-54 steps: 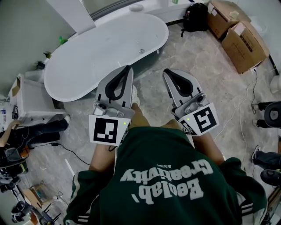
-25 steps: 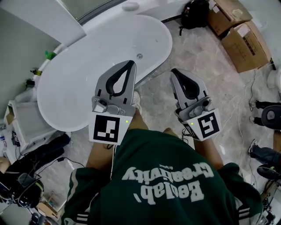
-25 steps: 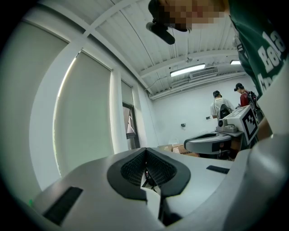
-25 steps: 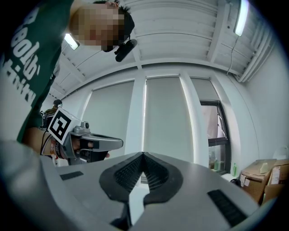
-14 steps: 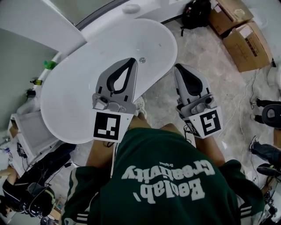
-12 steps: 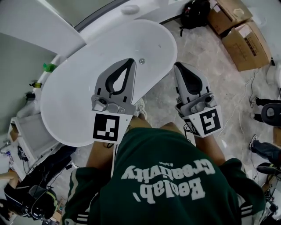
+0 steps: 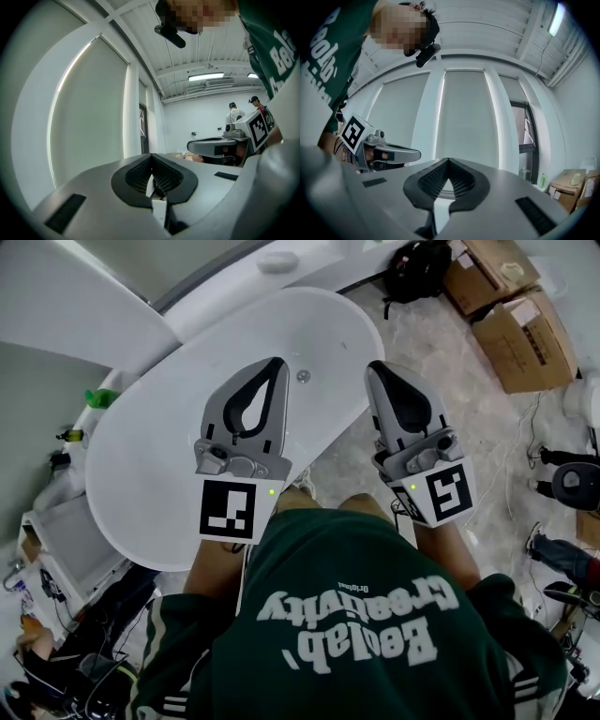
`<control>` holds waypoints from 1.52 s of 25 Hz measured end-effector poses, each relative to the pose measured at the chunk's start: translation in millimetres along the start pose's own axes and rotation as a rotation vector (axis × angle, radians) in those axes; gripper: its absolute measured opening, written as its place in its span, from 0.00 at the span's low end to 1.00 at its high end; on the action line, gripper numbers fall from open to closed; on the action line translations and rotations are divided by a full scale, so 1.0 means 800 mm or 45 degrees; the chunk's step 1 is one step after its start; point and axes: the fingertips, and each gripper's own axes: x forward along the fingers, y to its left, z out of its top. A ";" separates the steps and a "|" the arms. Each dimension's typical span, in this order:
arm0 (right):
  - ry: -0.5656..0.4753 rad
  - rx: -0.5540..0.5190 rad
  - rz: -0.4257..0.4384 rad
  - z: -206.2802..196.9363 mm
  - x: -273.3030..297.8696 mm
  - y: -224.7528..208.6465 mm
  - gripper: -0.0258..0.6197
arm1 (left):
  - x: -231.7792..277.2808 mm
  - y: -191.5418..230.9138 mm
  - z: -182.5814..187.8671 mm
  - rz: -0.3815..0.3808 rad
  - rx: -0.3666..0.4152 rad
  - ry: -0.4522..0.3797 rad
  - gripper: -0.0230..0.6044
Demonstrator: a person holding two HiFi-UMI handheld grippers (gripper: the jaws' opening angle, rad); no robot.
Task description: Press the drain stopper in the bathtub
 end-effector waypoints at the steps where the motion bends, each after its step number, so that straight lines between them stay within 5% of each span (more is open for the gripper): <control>1: 0.005 0.002 -0.007 -0.002 0.006 -0.001 0.06 | 0.003 0.005 -0.003 -0.005 -0.007 0.002 0.05; 9: 0.049 0.004 -0.051 -0.017 0.042 -0.012 0.06 | 0.031 0.044 -0.031 -0.031 -0.029 0.043 0.05; 27: 0.053 -0.002 -0.063 -0.012 0.050 -0.040 0.06 | 0.080 0.029 -0.038 -0.082 -0.032 0.043 0.05; 33: 0.017 0.034 0.033 -0.021 0.062 -0.061 0.06 | 0.102 0.027 -0.044 -0.009 0.001 0.074 0.05; 38: 0.067 0.039 0.214 -0.040 0.083 -0.069 0.06 | 0.134 0.028 -0.053 0.064 -0.029 0.095 0.05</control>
